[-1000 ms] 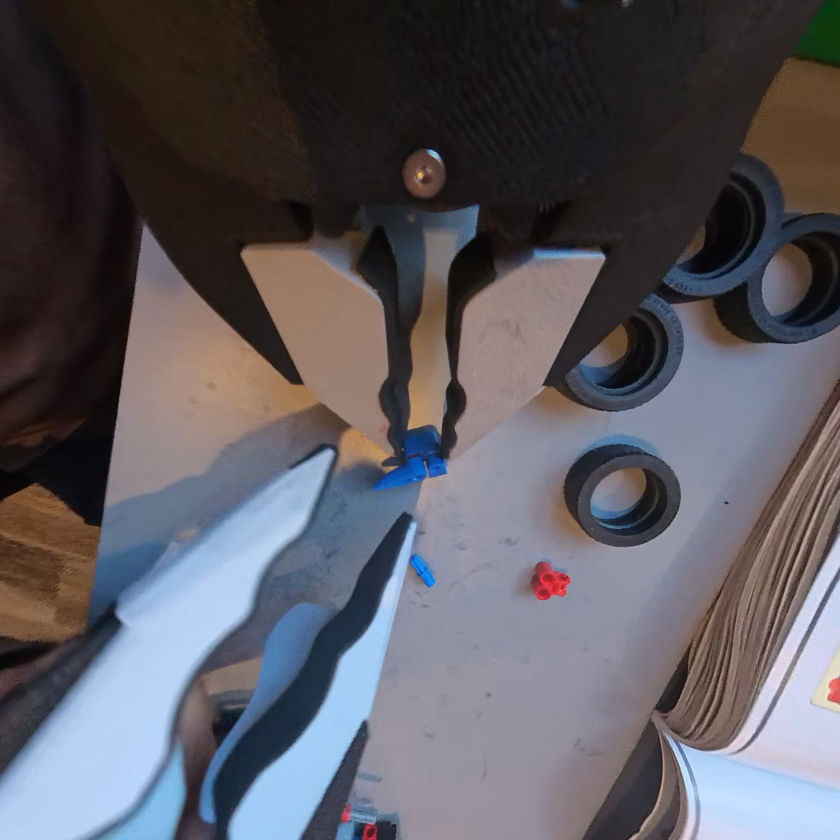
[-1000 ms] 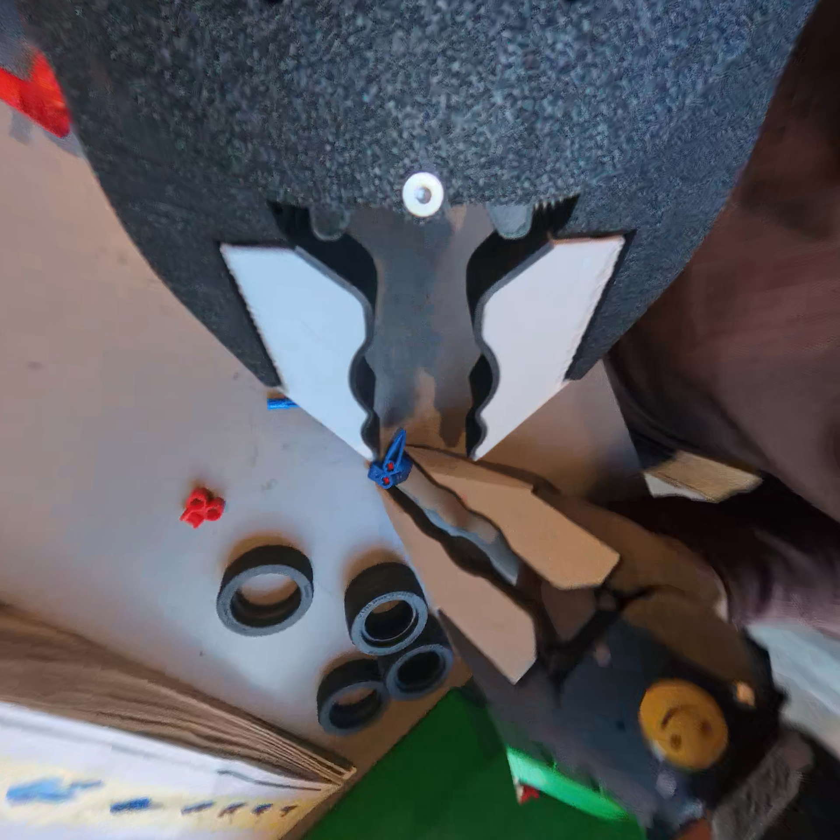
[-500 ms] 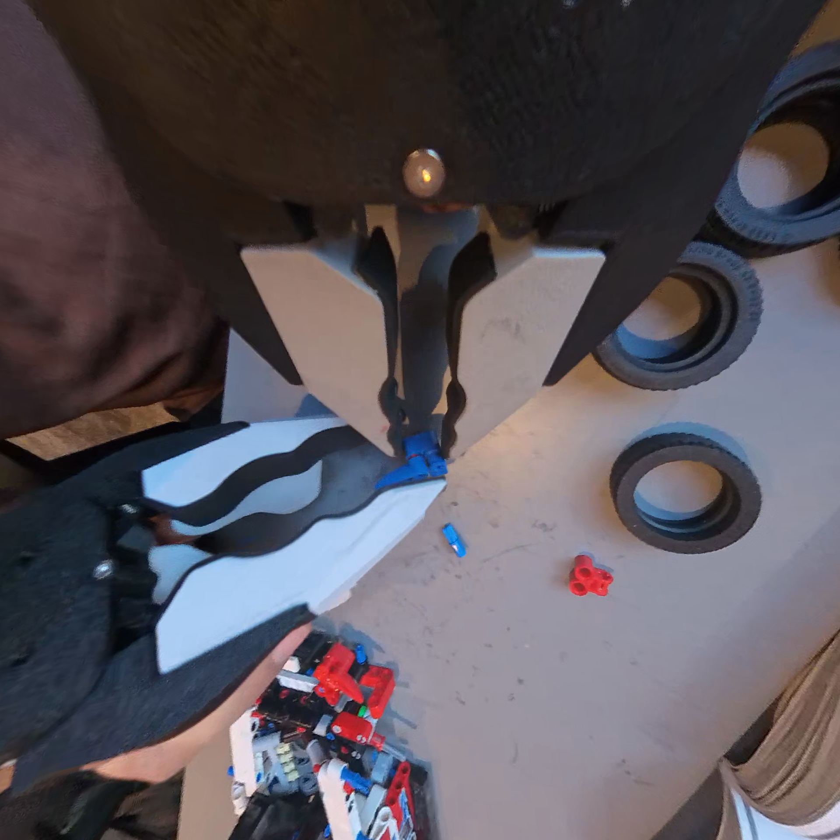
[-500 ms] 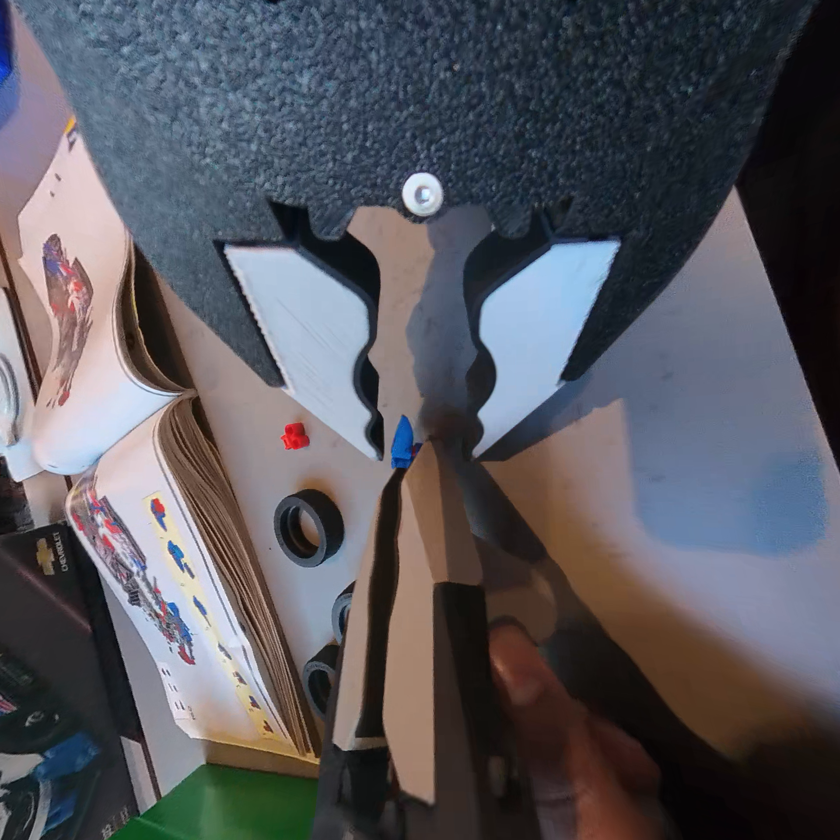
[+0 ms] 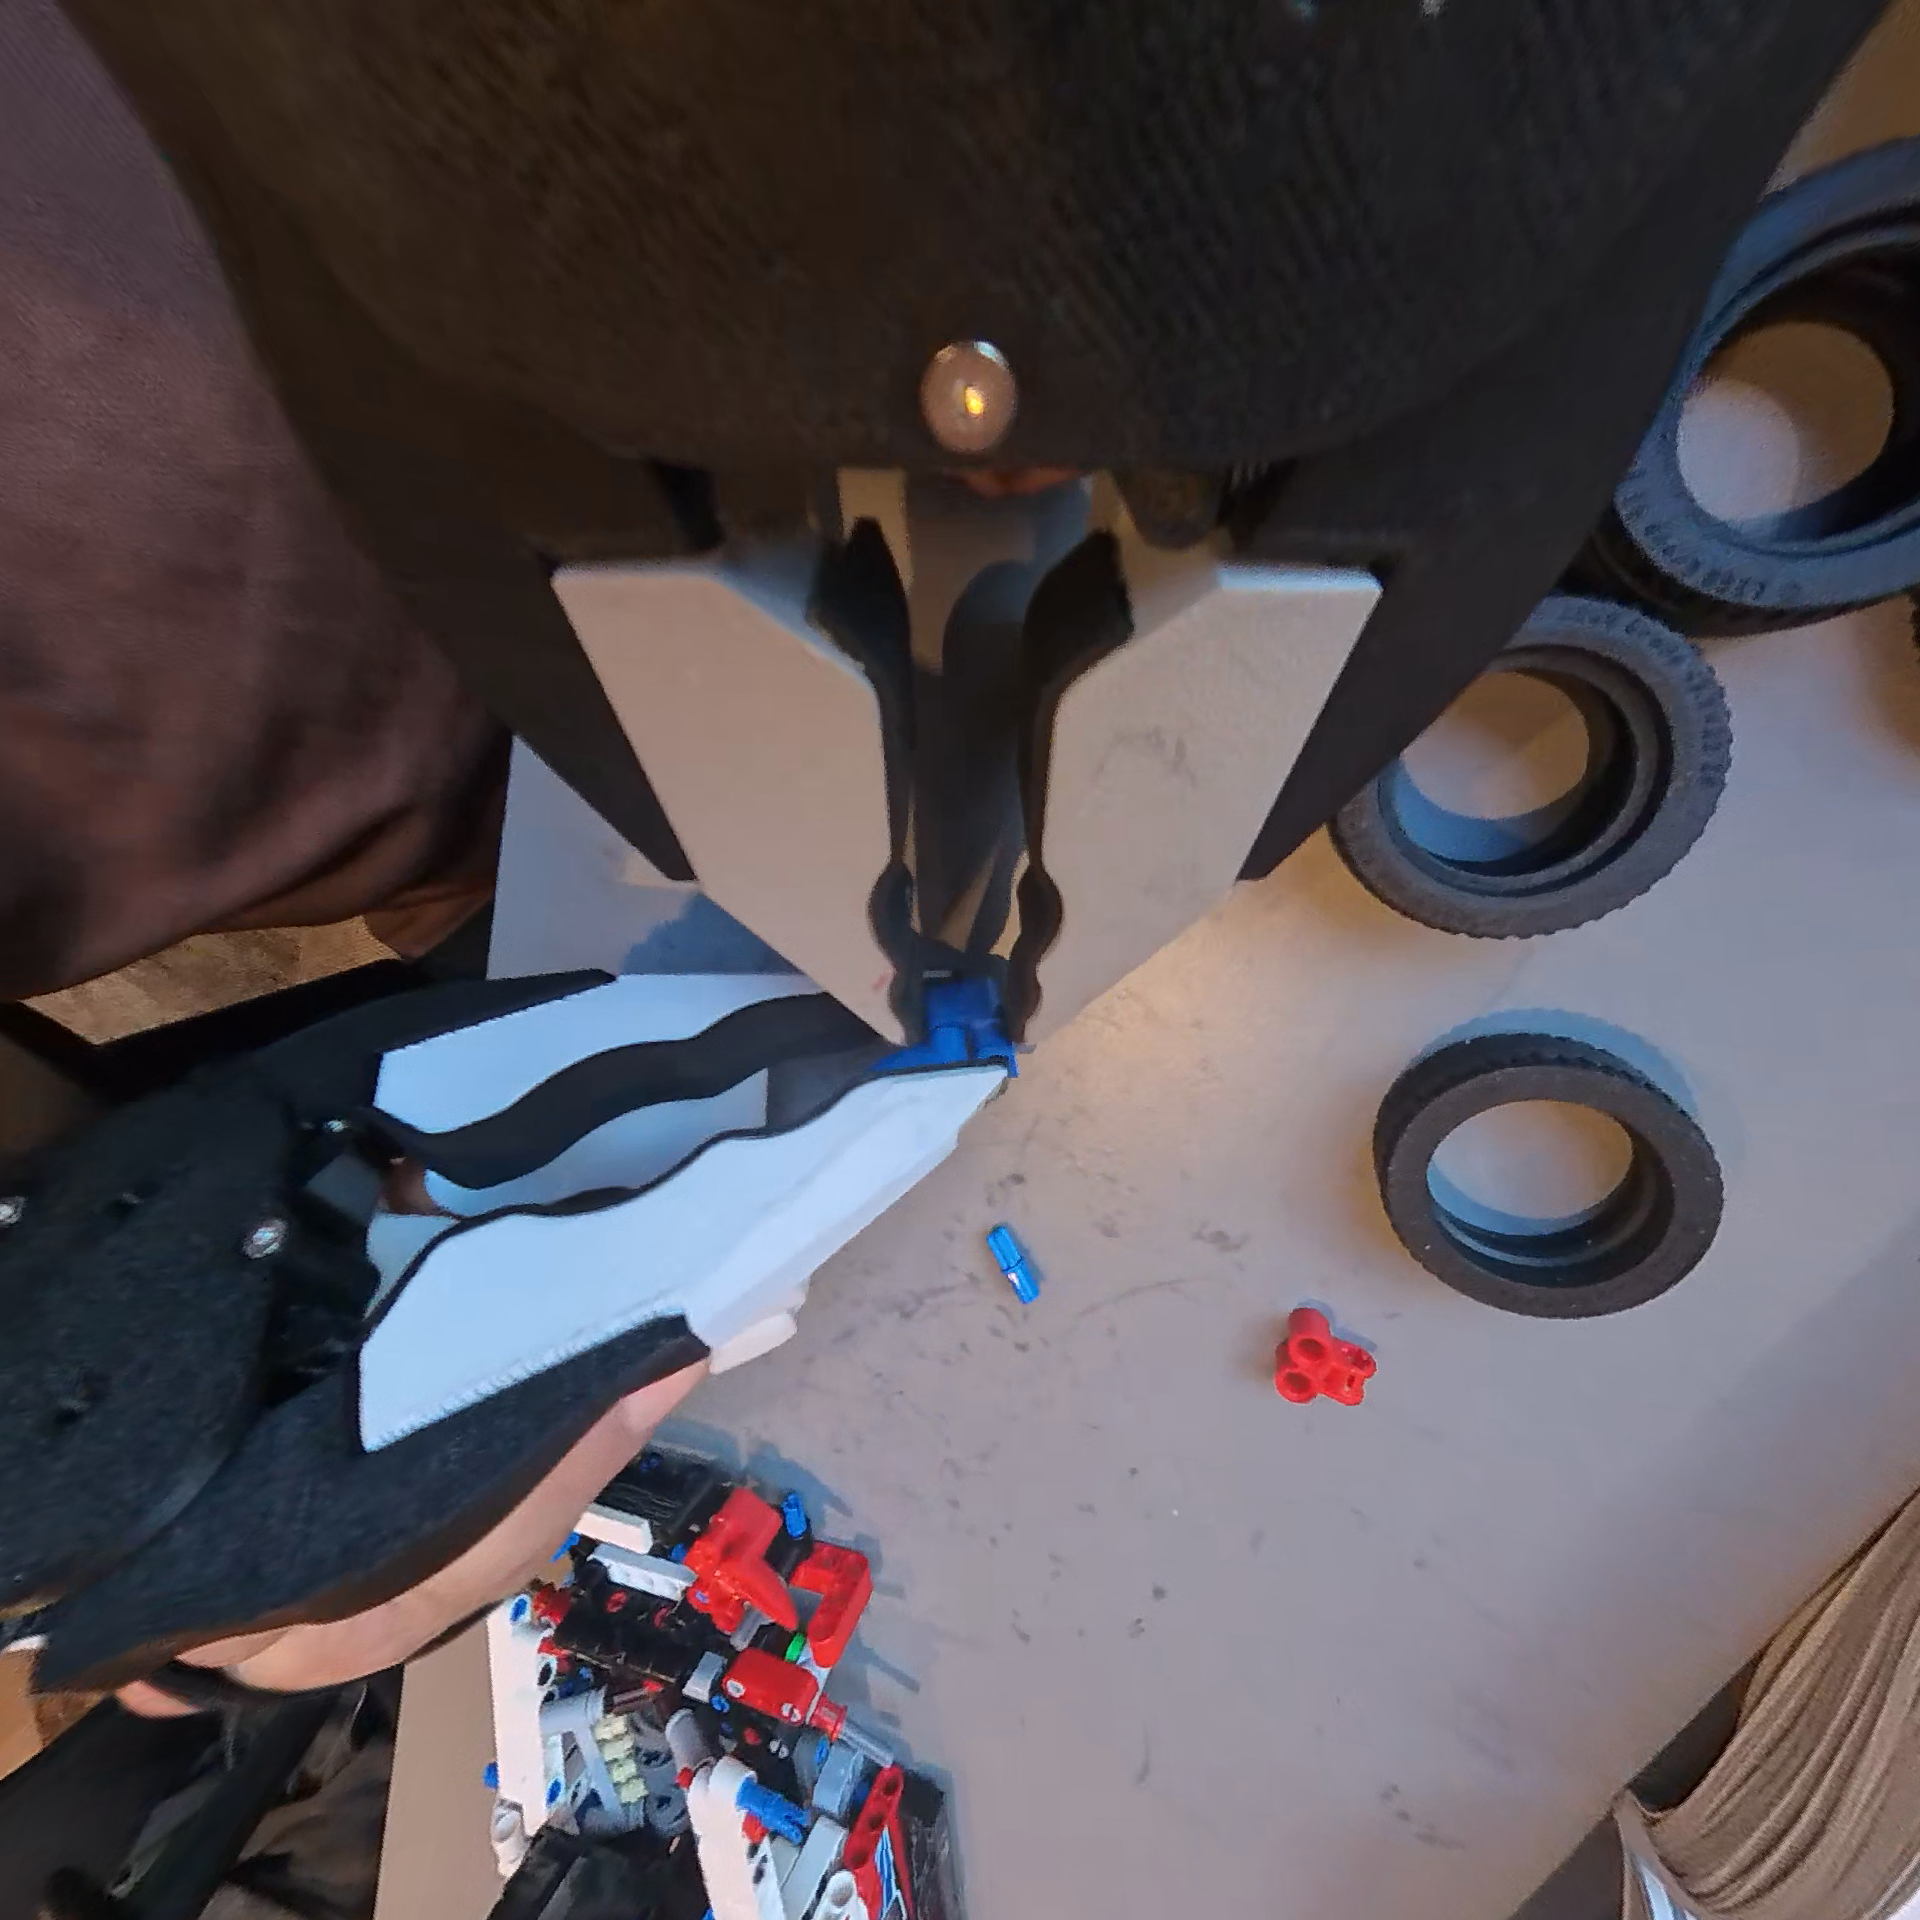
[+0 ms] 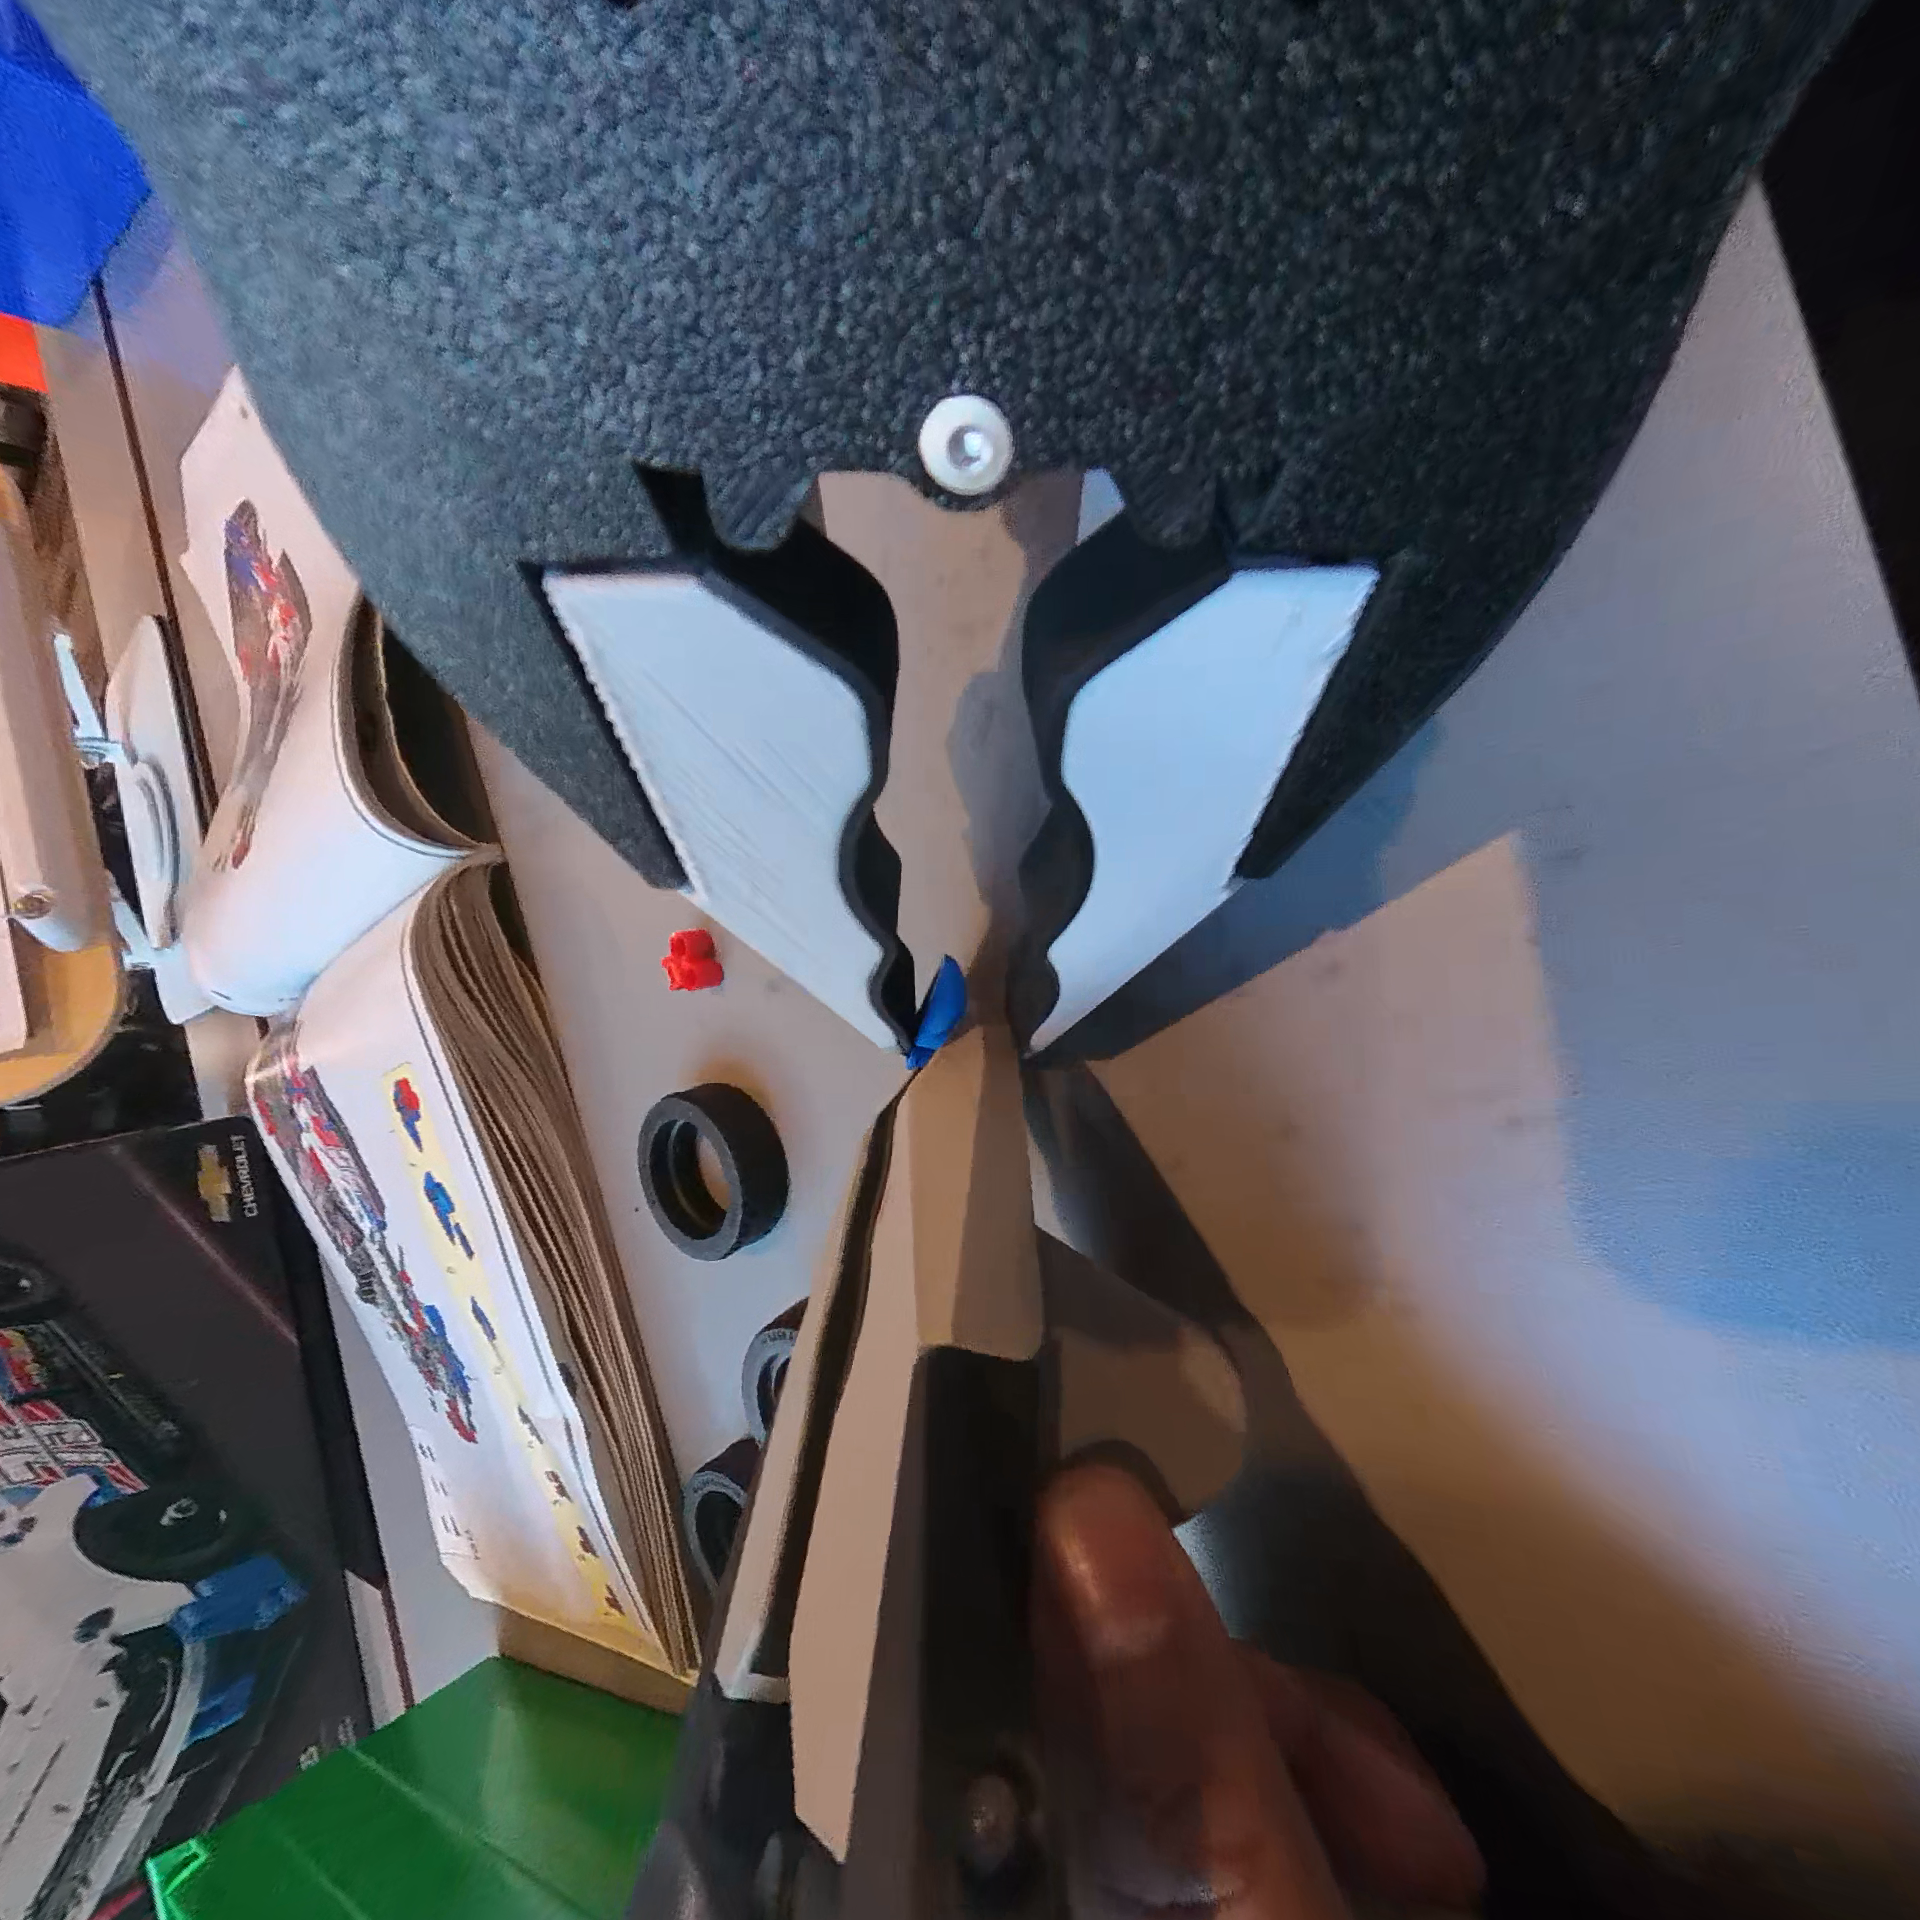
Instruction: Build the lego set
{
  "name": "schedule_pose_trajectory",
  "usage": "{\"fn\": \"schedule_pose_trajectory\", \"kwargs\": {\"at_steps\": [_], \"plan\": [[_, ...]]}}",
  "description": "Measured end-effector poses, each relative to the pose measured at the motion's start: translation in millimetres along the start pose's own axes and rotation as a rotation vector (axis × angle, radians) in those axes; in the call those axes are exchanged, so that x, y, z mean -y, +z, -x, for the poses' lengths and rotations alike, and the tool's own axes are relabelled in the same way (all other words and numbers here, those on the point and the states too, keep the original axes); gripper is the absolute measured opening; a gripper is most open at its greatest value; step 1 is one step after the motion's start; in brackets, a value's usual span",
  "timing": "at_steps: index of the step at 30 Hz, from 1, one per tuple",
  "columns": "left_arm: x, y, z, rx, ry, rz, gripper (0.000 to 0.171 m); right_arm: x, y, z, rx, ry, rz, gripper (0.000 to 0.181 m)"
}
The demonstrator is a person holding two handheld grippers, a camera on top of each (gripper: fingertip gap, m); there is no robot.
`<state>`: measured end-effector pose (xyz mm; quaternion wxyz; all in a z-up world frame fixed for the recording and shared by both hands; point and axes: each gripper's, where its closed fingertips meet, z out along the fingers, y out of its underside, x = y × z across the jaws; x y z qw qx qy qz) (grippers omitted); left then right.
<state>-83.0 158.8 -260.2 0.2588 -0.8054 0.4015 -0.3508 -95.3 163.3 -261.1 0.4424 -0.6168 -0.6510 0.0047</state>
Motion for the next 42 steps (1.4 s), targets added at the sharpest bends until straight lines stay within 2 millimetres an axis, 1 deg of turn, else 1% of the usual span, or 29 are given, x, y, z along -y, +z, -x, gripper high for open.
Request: {"fn": "schedule_pose_trajectory", "kwargs": {"at_steps": [2, 5, 8, 10, 12, 15, 20, 22, 25, 27, 28, 31, 32, 39, 42], "plan": [[0.0, -0.1, 0.1, -0.007, -0.006, -0.002, 0.013, 0.1, 0.3, 0.0, 0.006, -0.012, -0.002, 0.017], [0.8, -0.7, -0.3, -0.024, -0.022, -0.010, 0.013, 0.8, -0.3, -0.5, 0.003, 0.024, -0.027, 0.017], [4.5, -6.4, -0.7, -0.054, -0.045, -0.050, 0.013, 5.9, -2.0, -4.8, -0.014, 0.056, -0.071, 0.018], [6.8, -10.9, -0.1, -0.076, -0.070, -0.076, 0.021, 11.3, -4.8, -7.1, -0.023, 0.062, -0.119, 0.018], [6.3, -12.7, -0.3, -0.105, -0.093, -0.074, 0.022, 13.2, -5.4, -8.0, -0.036, 0.056, -0.134, 0.018], [6.0, -16.3, -1.9, -0.126, -0.083, -0.075, 0.020, 12.2, -4.3, -8.4, -0.050, 0.041, -0.128, 0.018], [4.8, -24.3, -1.4, -0.141, -0.079, -0.093, 0.025, 6.1, -4.6, -12.2, -0.075, 0.030, -0.112, 0.018], [6.5, -26.4, -2.4, -0.145, -0.076, -0.112, 0.025, 7.5, -5.6, -11.9, -0.073, 0.041, -0.117, 0.018], [8.8, -25.9, -2.3, -0.117, -0.047, -0.127, 0.025, 10.9, -4.3, -10.7, -0.073, 0.055, -0.114, 0.018], [6.7, -23.2, -2.1, -0.100, -0.035, -0.108, 0.026, 15.6, -4.1, -9.5, -0.066, 0.076, -0.119, 0.018], [7.4, -23.5, -2.4, -0.100, -0.034, -0.112, 0.022, 14.8, -3.2, -9.6, -0.067, 0.088, -0.105, 0.018], [7.2, -23.4, -2.6, -0.119, -0.050, -0.112, 0.022, 14.0, -1.9, -10.8, -0.075, 0.081, -0.104, 0.018], [7.5, -23.7, -3.9, -0.137, -0.055, -0.113, 0.024, 13.5, -1.2, -11.3, -0.077, 0.080, -0.101, 0.018], [18.6, -28.0, -3.5, -0.167, -0.039, -0.181, 0.024, 12.5, 4.2, -18.0, -0.098, 0.082, -0.096, 0.018], [26.1, -33.0, -6.4, -0.177, -0.011, -0.241, 0.023, 13.1, 4.6, -22.2, -0.113, 0.089, -0.104, 0.018]]}}
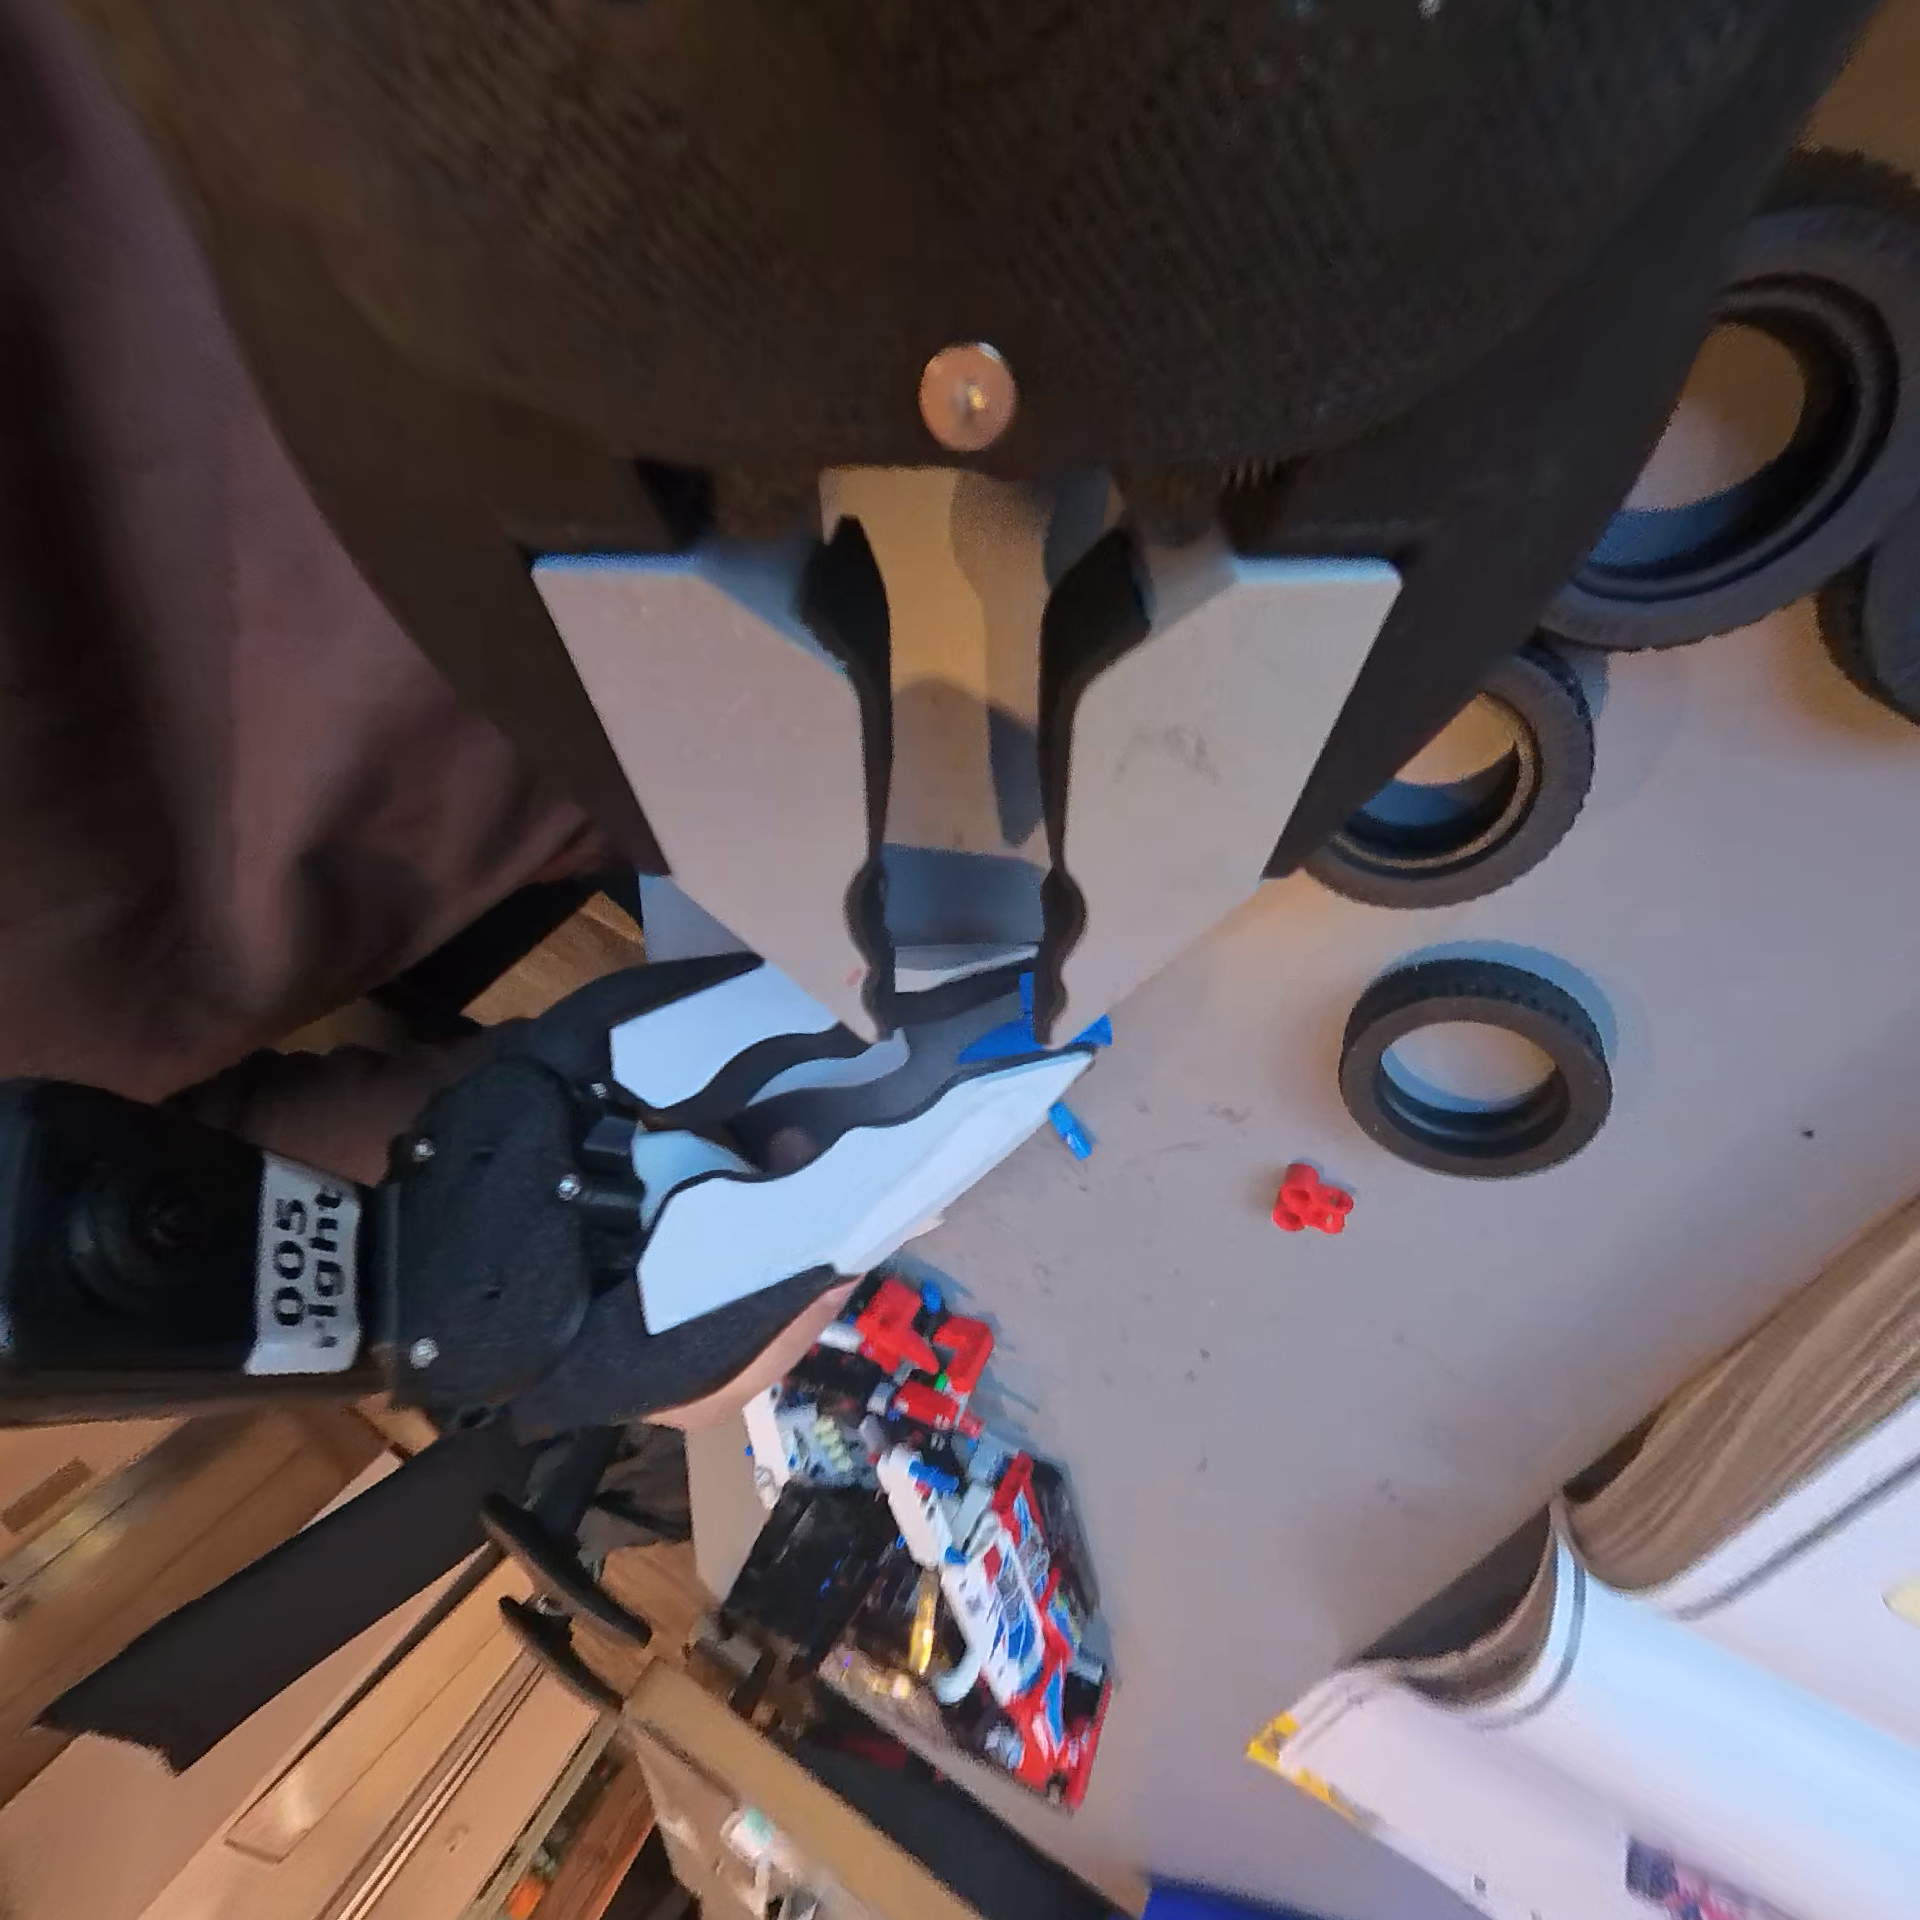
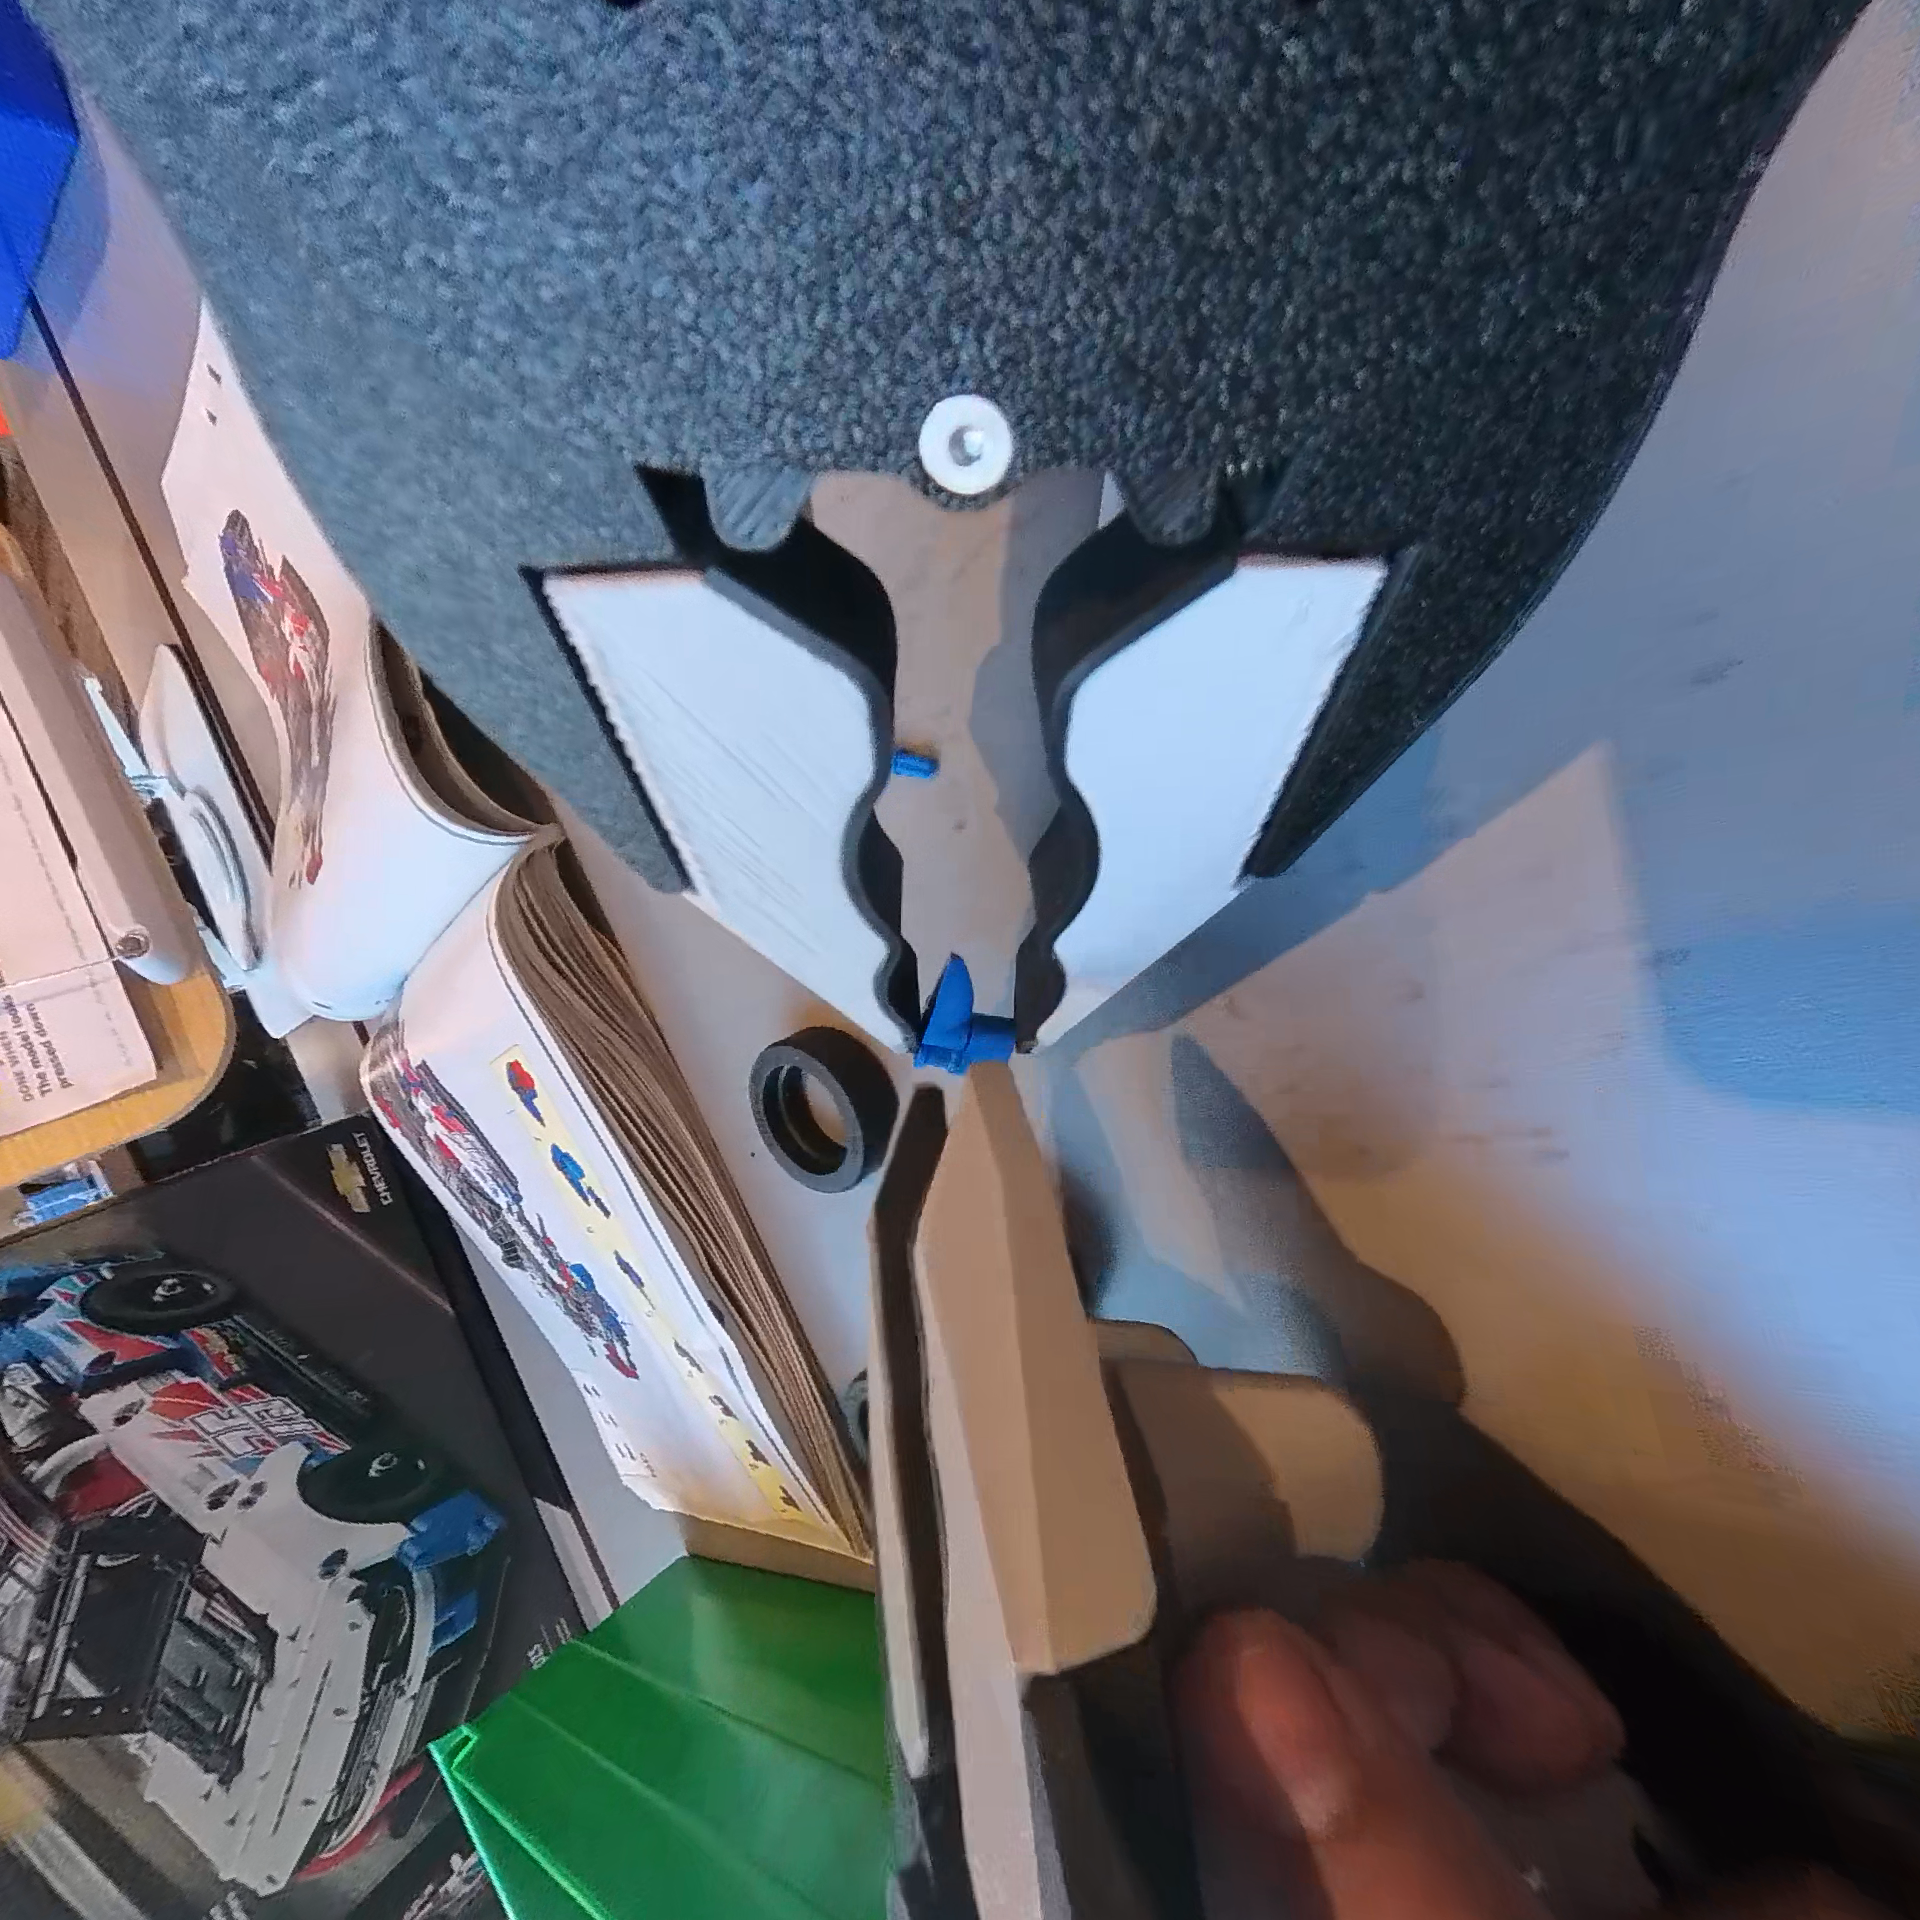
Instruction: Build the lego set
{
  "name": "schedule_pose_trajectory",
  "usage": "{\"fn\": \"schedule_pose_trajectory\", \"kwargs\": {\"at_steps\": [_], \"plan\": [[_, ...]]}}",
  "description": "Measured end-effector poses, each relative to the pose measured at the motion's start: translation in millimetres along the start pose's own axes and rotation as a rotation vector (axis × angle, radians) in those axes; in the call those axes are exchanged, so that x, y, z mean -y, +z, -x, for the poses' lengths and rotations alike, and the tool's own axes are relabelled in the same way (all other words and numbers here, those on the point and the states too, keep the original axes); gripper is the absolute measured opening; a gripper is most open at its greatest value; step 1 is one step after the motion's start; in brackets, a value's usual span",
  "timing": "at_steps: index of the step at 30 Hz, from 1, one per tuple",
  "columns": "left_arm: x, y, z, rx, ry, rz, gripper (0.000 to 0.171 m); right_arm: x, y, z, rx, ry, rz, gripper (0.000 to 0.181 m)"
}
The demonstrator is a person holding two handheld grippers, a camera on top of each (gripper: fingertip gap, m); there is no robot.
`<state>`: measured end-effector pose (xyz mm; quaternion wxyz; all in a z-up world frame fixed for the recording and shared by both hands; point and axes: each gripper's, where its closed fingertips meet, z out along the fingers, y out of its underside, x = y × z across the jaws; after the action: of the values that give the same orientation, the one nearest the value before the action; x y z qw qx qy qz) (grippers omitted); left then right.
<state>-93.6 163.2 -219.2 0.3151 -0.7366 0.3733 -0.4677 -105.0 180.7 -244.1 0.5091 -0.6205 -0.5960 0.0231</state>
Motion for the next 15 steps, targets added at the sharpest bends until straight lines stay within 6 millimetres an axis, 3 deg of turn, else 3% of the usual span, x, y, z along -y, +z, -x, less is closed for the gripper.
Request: {"fn": "schedule_pose_trajectory", "kwargs": {"at_steps": [4, 9, 15], "plan": [[19.9, -9.4, -0.3, 0.067, 0.114, -0.136, 0.018, 3.5, -0.9, -8.7, -0.018, 0.039, -0.035, 0.018], [14.1, -1.2, -1.5, 0.141, 0.234, -0.080, 0.017, 4.0, 0.2, -16.9, -0.028, 0.082, -0.050, 0.018], [17.4, -3.5, 5.5, 0.157, 0.190, -0.098, 0.016, 6.8, 0.5, -21.5, -0.038, 0.094, -0.074, 0.018]]}}
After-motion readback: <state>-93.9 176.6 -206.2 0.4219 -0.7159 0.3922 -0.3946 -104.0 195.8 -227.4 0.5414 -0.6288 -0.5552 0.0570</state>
